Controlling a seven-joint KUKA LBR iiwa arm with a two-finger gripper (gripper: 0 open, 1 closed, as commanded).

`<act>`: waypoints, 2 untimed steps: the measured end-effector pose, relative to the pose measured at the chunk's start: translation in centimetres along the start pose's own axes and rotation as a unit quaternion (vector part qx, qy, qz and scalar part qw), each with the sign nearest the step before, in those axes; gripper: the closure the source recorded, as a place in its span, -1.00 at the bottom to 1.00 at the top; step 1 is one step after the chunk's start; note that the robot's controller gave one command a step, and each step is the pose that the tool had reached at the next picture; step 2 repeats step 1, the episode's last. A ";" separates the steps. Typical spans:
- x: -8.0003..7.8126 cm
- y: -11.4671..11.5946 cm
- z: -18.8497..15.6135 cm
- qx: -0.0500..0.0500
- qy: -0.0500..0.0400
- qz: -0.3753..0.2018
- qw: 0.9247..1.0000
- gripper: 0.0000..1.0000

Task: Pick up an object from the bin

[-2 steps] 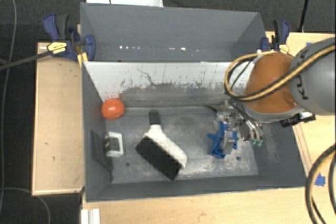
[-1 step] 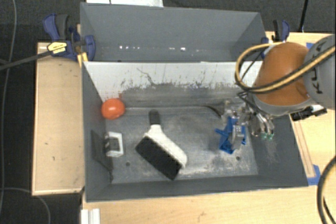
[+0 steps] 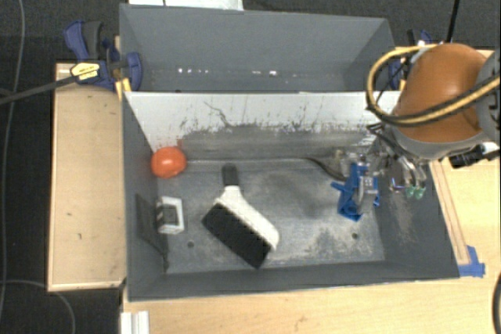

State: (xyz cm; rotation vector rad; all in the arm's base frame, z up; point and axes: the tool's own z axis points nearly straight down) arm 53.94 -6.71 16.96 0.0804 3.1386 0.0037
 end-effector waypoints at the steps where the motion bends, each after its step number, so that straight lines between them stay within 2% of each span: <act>1: -0.2 0.1 -4.9 0.000 -0.001 0.035 0.999 1.00; 2: -0.2 0.1 -4.9 0.000 -0.001 0.035 0.999 1.00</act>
Offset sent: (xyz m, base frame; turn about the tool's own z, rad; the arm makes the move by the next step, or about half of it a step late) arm -0.0015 0.0053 0.1217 0.0344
